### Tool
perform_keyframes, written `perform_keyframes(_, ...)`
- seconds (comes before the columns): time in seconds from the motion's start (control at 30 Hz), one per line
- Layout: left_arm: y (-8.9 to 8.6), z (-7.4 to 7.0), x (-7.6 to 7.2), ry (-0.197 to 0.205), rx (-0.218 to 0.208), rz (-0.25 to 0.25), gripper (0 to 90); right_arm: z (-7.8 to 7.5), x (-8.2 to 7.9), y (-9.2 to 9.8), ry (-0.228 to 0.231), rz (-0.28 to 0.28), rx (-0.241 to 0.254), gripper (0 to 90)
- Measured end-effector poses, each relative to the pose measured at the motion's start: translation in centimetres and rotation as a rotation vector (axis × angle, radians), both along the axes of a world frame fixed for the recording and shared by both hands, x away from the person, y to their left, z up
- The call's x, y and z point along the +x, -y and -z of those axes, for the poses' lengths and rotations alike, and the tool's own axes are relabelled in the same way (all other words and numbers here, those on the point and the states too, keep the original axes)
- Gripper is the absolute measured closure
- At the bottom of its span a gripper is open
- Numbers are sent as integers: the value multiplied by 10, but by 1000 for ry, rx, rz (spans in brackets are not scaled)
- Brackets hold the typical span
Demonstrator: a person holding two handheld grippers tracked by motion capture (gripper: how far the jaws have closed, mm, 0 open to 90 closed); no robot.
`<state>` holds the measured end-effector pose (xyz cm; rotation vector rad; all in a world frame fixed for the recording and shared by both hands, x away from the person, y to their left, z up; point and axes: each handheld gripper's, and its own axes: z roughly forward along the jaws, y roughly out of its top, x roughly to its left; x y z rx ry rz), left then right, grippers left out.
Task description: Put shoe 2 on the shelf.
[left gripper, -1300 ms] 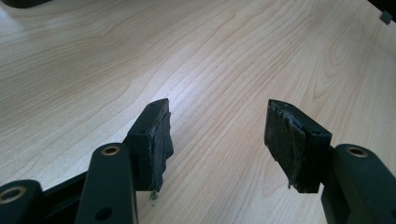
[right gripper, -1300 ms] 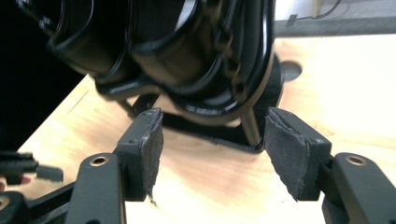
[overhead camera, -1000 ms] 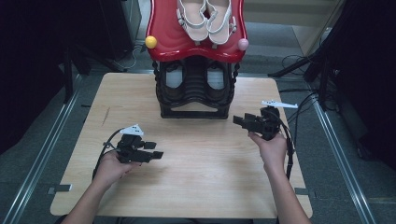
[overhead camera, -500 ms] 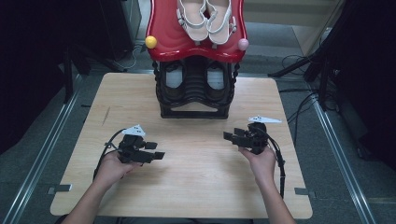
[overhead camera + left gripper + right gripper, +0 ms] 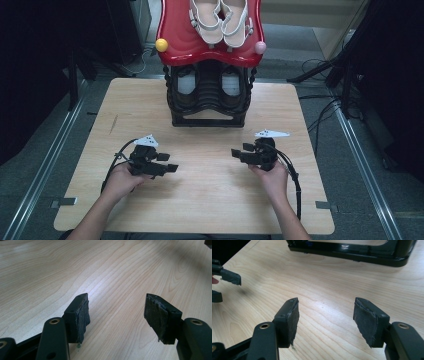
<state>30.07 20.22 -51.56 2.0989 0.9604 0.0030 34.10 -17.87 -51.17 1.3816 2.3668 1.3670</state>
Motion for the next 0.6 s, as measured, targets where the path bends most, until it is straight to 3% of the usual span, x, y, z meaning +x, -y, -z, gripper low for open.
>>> perform_keyframes(0.6,4,3,0,-10,19,-1,356,3,-1,1,-4,6,0,383)
